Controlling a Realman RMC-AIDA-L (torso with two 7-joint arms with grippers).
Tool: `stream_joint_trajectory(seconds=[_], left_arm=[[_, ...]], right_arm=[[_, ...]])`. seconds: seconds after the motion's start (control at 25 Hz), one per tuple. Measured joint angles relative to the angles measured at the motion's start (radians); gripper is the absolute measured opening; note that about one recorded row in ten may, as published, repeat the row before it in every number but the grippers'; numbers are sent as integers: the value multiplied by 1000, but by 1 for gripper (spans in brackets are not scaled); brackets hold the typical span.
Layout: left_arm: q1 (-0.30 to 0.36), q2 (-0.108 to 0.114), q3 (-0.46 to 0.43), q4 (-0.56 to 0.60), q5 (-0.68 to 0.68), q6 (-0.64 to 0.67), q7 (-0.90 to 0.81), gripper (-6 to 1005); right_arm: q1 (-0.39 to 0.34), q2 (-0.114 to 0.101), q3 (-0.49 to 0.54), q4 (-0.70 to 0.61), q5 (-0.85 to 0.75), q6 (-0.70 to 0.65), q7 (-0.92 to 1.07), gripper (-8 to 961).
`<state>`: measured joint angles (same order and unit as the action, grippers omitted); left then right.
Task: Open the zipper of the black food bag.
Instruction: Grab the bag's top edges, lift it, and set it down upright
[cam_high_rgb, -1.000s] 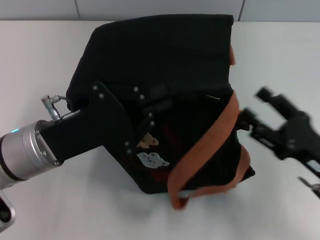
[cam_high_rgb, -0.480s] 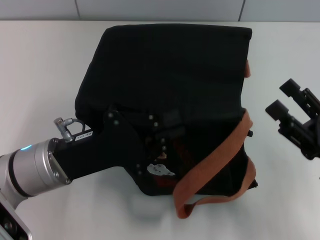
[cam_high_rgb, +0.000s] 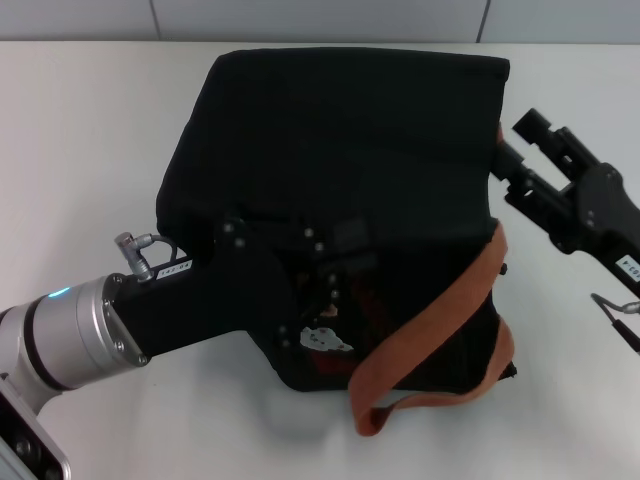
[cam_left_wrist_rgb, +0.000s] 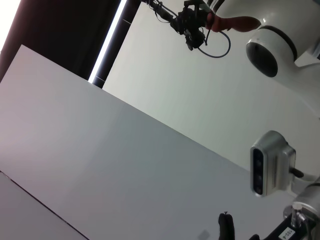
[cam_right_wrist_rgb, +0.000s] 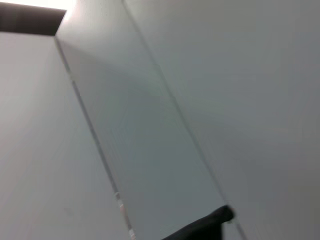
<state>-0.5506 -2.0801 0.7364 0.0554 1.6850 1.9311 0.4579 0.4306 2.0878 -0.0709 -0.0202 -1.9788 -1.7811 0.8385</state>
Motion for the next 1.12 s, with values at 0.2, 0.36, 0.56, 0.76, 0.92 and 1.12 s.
stream_joint_trajectory(seconds=[0.2, 0.36, 0.56, 0.76, 0.92, 1.12], left_arm=[[-8, 0, -1, -3, 0, -1, 1, 85], [-10, 0, -3, -4, -1, -1, 1, 85], [-11, 0, -4, -4, -3, -3, 1, 85], [-11, 0, -5, -4, -3, -4, 1, 84], [-11, 0, -4, -5, -3, -4, 1, 84], [-11, 0, -3, -5, -2, -1, 1, 84]], right_arm=[[4, -2, -26, -7, -24, 50, -11, 809], [-22, -5, -70, -46, -42, 92, 1, 809], [-82, -6, -80, -80, -43, 57, 9, 809], [-114, -6, -76, -107, -41, -49, -101, 809], [-108, -1, -77, -83, -40, -47, -251, 809], [-85, 1, -68, 19, -35, 10, -470, 810]])
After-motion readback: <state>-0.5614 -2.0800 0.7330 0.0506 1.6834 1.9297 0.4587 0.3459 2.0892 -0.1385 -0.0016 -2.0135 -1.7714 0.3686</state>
